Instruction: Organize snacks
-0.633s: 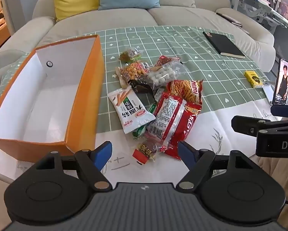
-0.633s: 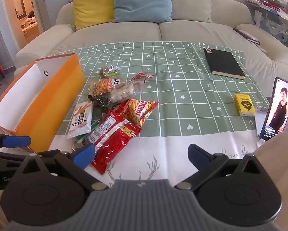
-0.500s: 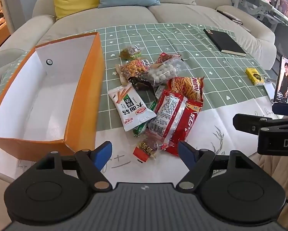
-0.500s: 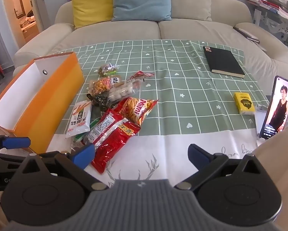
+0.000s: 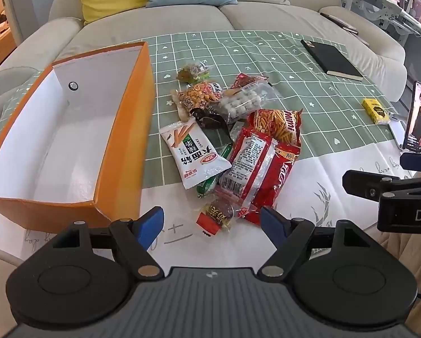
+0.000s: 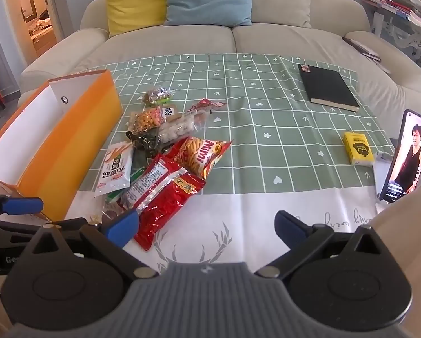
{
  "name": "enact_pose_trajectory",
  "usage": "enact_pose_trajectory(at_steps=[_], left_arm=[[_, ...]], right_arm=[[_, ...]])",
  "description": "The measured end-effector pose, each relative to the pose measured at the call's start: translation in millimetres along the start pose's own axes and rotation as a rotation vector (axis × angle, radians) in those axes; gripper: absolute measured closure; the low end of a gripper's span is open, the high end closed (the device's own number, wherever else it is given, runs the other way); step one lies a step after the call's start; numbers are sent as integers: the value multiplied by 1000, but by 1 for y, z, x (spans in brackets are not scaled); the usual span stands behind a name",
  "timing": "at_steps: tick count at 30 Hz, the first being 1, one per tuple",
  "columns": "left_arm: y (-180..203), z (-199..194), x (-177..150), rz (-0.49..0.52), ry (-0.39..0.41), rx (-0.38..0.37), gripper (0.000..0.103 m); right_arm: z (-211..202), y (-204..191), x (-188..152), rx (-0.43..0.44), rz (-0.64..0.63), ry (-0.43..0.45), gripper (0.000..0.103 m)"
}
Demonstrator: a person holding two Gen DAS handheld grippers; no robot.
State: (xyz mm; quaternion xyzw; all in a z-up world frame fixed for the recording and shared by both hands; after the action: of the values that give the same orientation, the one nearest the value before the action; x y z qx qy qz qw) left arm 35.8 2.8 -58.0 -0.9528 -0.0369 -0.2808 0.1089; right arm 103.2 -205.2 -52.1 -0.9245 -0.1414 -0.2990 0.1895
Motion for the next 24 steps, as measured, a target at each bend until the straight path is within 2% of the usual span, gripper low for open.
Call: enact_pose_trajectory(at_steps=[24], left_arm=[[2,5,1,-5,-27,-2,12]], right_arm=[[5,1,-3,-2,6,-22,4]])
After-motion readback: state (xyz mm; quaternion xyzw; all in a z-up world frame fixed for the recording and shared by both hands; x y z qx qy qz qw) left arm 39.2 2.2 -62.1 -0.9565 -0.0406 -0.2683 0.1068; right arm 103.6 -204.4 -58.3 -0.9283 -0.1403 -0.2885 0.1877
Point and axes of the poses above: each gripper's, at about its wrist camera, not at the fingertips, and z roughly the way its jaws point, y to its right, x to its top, the point moved 6 cm from there along z, roughly the way its jaws point, and after that the axes turned 13 degrees about x, right-handed, at the moved point
